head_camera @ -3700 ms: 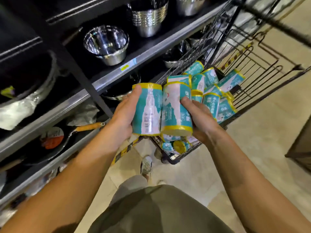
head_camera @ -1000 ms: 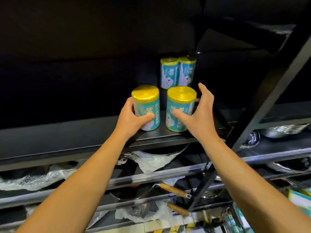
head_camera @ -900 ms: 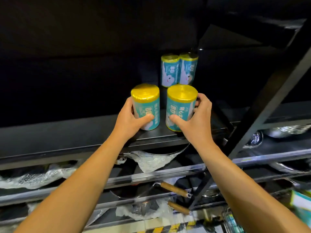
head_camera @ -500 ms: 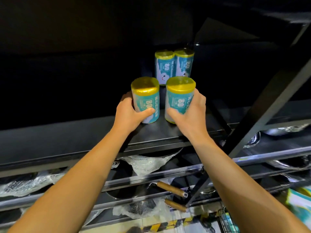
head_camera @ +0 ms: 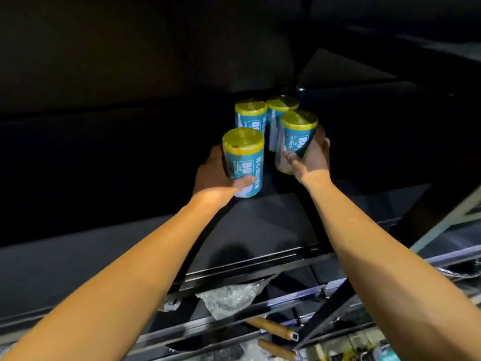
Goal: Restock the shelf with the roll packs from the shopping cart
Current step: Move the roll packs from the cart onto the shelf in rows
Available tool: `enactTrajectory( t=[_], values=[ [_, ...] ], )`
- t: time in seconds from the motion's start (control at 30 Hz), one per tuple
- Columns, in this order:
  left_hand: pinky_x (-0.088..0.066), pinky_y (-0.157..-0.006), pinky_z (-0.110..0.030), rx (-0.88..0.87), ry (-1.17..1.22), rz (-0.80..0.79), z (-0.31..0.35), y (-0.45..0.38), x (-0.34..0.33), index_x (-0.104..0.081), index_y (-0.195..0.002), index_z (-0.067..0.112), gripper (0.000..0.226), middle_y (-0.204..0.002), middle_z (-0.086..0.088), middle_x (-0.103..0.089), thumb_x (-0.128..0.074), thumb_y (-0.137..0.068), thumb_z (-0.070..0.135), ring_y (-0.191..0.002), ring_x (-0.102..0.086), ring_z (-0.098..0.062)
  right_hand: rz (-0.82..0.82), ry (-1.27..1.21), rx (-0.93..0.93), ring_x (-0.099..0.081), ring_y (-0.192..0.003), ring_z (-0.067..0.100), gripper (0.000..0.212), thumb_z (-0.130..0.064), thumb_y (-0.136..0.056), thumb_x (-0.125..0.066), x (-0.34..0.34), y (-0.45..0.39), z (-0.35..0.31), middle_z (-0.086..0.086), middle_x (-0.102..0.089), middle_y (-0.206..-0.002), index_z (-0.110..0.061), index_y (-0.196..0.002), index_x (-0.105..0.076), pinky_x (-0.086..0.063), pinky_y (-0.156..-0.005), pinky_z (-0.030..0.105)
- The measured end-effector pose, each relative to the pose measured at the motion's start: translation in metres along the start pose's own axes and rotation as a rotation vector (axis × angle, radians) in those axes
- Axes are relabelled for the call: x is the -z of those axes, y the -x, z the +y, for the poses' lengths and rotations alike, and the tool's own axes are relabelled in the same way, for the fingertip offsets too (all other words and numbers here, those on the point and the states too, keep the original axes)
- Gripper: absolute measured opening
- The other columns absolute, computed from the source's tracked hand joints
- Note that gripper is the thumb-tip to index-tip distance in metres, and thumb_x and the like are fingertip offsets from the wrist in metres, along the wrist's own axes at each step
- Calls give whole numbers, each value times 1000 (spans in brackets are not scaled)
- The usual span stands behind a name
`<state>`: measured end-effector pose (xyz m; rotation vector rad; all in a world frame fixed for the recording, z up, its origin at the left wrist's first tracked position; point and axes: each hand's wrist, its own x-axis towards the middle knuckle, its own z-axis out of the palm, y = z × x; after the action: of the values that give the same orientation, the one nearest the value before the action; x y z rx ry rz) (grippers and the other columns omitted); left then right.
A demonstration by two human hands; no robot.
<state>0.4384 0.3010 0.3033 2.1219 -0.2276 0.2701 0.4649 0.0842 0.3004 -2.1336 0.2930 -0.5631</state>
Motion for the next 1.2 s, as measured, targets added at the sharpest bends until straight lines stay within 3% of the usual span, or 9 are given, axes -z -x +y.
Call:
enactTrajectory(
  t=[0.1, 0.3, 0.4, 0.5, 0.7, 0.8, 0.93, 1.07, 1.2],
  values=[
    [-45, -82, -23, -22, -44, 21, 4, -15, -11, -48, -130, 16, 76, -124, 1, -66, -89, -69, 34, -107, -65, -18, 77, 55, 14, -49, -125, 33, 73, -11, -87, -73, -1, -5, 1, 18, -47, -137, -9, -148, -33, -28, -81, 12],
    [-47, -79, -21, -62, -24, 37, 4, -40, -35, -50, -121, 17, 70, -117, 3, -69, -89, -67, 35, -102, -68, -16, 82, 26, 14, -51, -126, 29, 80, -15, -88, -74, -5, -6, 4, 15, -48, -139, -15, -153, -27, -32, -92, 16],
    [-51, -83, -26, -100, -36, 63, 2, -47, -43, -51, -123, 14, 71, -118, -1, -69, -89, -67, 35, -104, -67, -19, 107, -7, 10, -55, -126, 30, 81, -14, -85, -77, -8, -4, 4, 13, -52, -139, -14, -151, -31, -41, -99, 27],
    [-55, -88, -34, -114, -16, 75, 3, -53, -49, -50, -127, 13, 74, -120, -3, -69, -89, -67, 34, -106, -67, -21, 95, -27, -15, -58, -123, 28, 77, -15, -85, -77, -8, -4, 3, 10, -55, -138, -16, -149, -35, -41, -95, 26],
    [-49, -85, -25, -81, -6, 78, 8, -57, -57, -50, -128, 12, 73, -123, -5, -67, -89, -69, 29, -108, -66, -22, 32, -80, -77, -62, -117, 25, 75, -18, -86, -76, -6, -5, -1, 6, -60, -134, -21, -147, -33, -47, -92, 28],
    [-51, -88, -28, -52, 6, 68, 10, -55, -57, -49, -130, 13, 73, -125, -4, -66, -88, -70, 29, -110, -65, -21, 16, -98, -85, -62, -119, 26, 87, -24, -81, -80, -3, -3, -5, 6, -57, -137, -23, -151, -29, -51, -97, 34],
    [-50, -93, -27, -7, 0, 30, 17, -48, -47, -41, -143, 15, 85, -133, -2, -63, -86, -73, 33, -116, -64, -20, -13, -81, -107, -50, -132, 26, 101, -21, -80, -81, 11, 8, -13, 11, -40, -150, -16, -158, -17, -38, -91, 19],
    [-39, -96, -22, 67, -104, 6, 24, -22, -31, -32, -153, 16, 83, -146, -5, -53, -76, -84, 33, -130, -53, -26, 2, -75, -34, -48, -131, 19, 88, -24, -81, -82, 26, 43, -13, 6, -49, -143, -16, -153, -33, -27, -88, 9],
    [-36, -106, -28, 17, -231, -35, 25, 32, -13, -37, -152, 17, 70, -149, -8, -49, -68, -91, 36, -136, -45, -28, -83, 31, 51, -47, -130, 13, 74, -30, -88, -72, 38, 92, -13, -1, -50, -141, -19, -152, -37, -34, -94, 18]
  ],
)
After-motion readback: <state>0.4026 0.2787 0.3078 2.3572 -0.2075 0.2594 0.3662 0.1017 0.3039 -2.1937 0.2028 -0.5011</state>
